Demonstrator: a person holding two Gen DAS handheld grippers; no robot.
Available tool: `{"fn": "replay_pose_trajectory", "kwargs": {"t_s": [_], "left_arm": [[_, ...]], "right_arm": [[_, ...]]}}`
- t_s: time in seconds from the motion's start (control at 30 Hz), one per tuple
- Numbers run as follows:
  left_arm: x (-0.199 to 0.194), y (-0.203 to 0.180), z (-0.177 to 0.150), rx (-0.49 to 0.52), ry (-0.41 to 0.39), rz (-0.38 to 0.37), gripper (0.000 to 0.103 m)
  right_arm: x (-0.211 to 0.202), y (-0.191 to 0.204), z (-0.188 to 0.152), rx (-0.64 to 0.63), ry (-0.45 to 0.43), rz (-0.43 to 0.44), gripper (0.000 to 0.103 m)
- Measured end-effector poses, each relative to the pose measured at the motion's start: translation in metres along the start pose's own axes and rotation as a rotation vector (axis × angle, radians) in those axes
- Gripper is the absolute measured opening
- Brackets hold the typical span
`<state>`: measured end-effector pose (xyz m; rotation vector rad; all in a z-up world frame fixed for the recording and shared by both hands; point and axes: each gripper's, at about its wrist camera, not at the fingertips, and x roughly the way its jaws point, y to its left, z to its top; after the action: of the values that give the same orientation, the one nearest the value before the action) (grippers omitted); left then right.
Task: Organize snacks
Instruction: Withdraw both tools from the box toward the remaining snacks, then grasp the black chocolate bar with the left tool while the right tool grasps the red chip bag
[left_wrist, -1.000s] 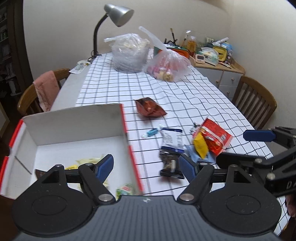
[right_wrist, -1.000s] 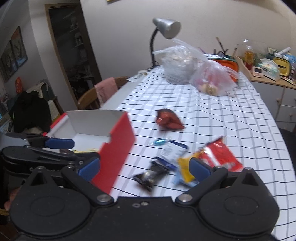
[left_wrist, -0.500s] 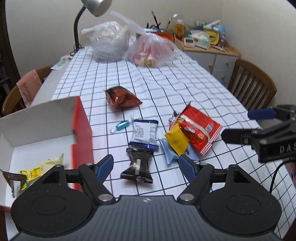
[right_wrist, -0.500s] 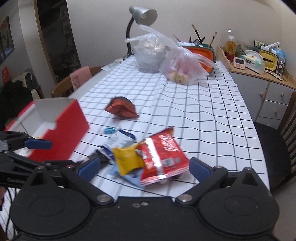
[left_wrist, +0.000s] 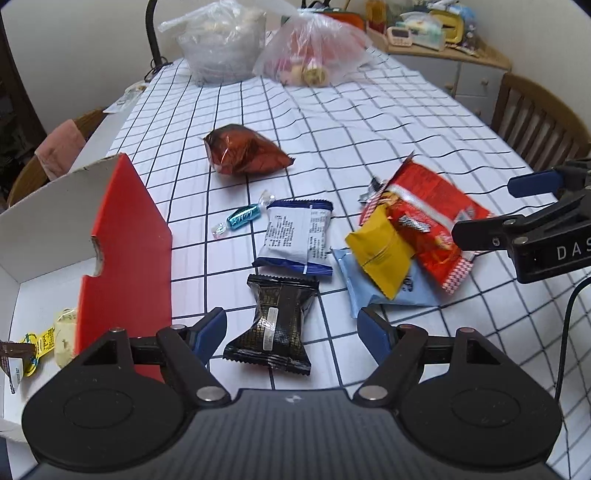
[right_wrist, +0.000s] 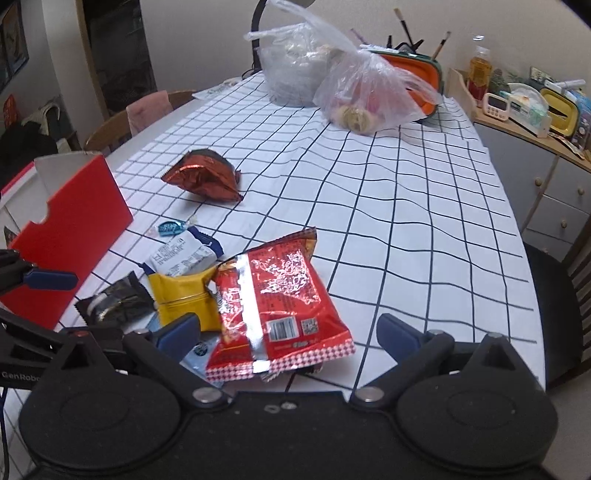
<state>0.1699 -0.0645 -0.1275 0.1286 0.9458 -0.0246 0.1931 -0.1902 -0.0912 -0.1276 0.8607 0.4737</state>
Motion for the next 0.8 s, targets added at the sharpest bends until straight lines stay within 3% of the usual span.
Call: {"fn": "replay_pose_trajectory", "kwargs": {"t_s": [0.27, 0.53, 0.8], "left_arm": [[0.023, 0.004, 0.004, -0.008, 0.049, 0.031, 0.077], [0.036, 0.009, 0.004, -0.028, 0.089, 0.02, 0.058], [0.04, 0.012, 0.004, -0.049, 0.092, 0.015, 0.039]], "right_arm": [[0.021, 0.007, 0.006, -0.075, 0.033, 0.022, 0.098], [0.035, 0.009, 0.009, -0.105, 0.05, 0.024, 0.094], [0.039, 0.013, 0.006, -0.113, 0.05, 0.006, 0.083]]}}
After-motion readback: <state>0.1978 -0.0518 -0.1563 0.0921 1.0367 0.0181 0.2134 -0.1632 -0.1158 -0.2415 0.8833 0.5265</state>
